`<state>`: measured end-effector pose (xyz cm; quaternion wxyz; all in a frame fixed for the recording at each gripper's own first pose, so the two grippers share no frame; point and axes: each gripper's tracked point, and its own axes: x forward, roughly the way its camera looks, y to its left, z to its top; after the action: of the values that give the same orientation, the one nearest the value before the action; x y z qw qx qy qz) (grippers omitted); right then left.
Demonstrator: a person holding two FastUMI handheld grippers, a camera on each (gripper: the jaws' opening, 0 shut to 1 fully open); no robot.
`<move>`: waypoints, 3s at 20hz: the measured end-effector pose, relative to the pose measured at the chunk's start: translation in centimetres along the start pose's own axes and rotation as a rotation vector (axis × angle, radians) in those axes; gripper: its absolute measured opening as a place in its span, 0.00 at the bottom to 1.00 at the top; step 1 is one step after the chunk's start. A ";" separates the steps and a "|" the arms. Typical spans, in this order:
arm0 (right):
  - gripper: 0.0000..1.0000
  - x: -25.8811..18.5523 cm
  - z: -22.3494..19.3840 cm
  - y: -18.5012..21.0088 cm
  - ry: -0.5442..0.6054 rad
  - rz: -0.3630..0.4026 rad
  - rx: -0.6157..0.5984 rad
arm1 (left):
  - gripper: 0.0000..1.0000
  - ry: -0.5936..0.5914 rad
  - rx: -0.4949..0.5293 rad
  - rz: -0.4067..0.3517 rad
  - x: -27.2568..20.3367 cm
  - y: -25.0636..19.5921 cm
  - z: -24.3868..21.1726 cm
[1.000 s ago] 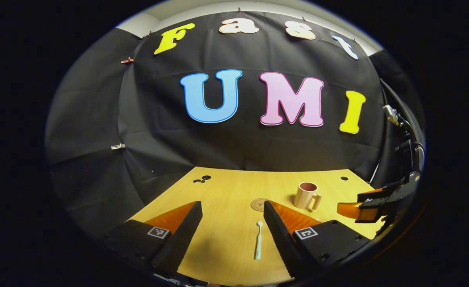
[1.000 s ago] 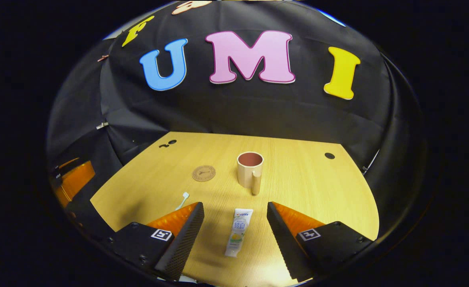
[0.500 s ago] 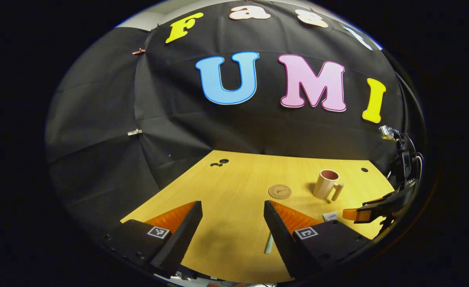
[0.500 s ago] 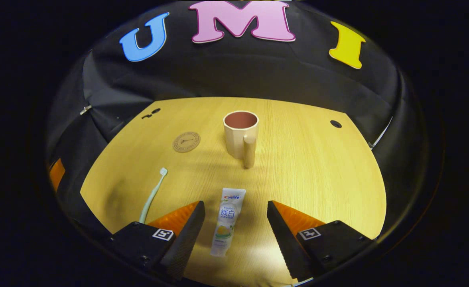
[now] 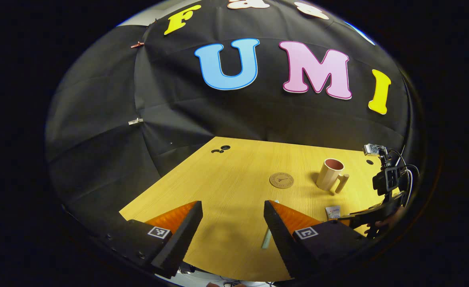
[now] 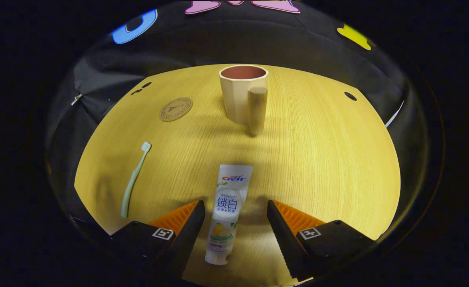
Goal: Put the toothbrush and toothpaste on the desktop into the cup, then pick up the cup and place it on the coaster on the desktop.
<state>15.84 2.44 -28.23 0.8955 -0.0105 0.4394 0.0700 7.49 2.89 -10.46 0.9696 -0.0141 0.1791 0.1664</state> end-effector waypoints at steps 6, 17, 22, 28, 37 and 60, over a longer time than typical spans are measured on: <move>0.97 0.7 -0.5 0.2 0.022 -0.014 -0.012 | 0.98 0.020 0.005 -0.015 -0.4 -0.4 -0.8; 0.49 1.2 -0.4 0.7 0.044 -0.034 -0.046 | 0.98 0.012 -0.012 -0.043 -1.3 0.3 -1.3; 0.39 1.2 -0.3 0.8 0.055 0.005 -0.090 | 0.98 0.017 -0.011 -0.052 -1.8 1.0 -2.2; 0.18 0.6 -0.1 1.2 0.076 0.093 -0.009 | 0.98 0.046 0.005 -0.071 -1.8 1.4 -3.2; 0.18 -4.0 1.9 -1.5 -0.035 0.103 0.011 | 0.98 0.138 0.040 -0.235 2.7 -2.3 -4.4; 0.18 -11.6 -0.8 -7.4 -0.116 0.065 0.128 | 0.78 0.569 0.263 -0.364 13.8 -9.3 -13.8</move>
<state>9.22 -6.27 -19.92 0.9156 0.0651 0.3903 0.0714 17.95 -2.65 -28.55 0.8882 0.0333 0.4561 -0.0440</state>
